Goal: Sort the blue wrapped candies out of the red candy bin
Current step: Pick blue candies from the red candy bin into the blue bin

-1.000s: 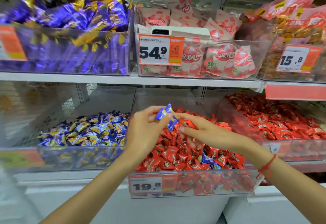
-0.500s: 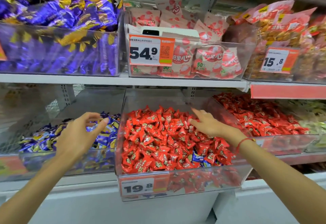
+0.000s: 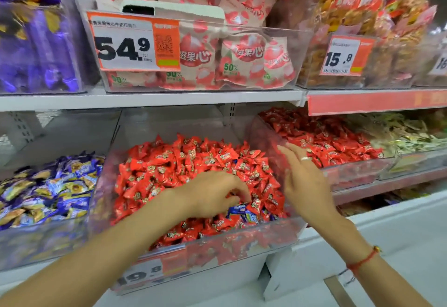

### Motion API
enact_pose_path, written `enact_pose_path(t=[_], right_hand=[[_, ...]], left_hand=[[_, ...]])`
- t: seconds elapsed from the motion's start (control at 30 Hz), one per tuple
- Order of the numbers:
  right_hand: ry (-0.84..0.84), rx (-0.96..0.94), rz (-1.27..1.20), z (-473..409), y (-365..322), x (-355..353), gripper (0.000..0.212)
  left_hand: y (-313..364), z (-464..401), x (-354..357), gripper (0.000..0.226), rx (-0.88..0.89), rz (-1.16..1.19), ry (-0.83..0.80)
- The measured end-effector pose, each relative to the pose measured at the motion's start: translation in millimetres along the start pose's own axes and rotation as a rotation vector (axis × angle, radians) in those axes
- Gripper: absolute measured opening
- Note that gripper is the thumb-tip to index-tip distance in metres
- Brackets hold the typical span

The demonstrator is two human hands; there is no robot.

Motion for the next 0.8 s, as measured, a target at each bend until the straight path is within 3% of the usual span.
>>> enact_pose_path(t=[0.23,0.4,0.53,0.6,0.7,0.8], right_hand=[[0.042,0.027,0.167,4,-6,-4,0.037],[0.141,-0.057,0.178,6,-10,-11,0.030],[0.155,-0.317,0.131,7,-39,-20,0.016],[-0.080,-0.431,0.048,1,-56,-9,0.013],[-0.608,-0.390,0.053,-6,-67,37,0.018],[-0.800,-0.499,0.252,-6,-82,74,0.023]], left_hand=[[-2,-38,29,0.042,-0.062,-0.625,-0.060],[-16,-23,20,0.028,-0.024,-0.427,0.004],[-25,-3,2,0.021,-0.033,-0.184,0.141],[-31,14,-10,0.018,-0.087,-0.107,0.243],[-52,44,-24,0.020,-0.236,0.151,0.415],[-69,54,-12,0.021,-0.256,0.624,0.440]])
Point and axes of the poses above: each hand's wrist, its own z-axis away from the middle knuckle, its own x-axis out of the palm, y = z × x, the point moved 10 cm from there along -z, towards the middle knuckle, and after that the axes turned 11 degrees about -y, right-handed, at the moved point
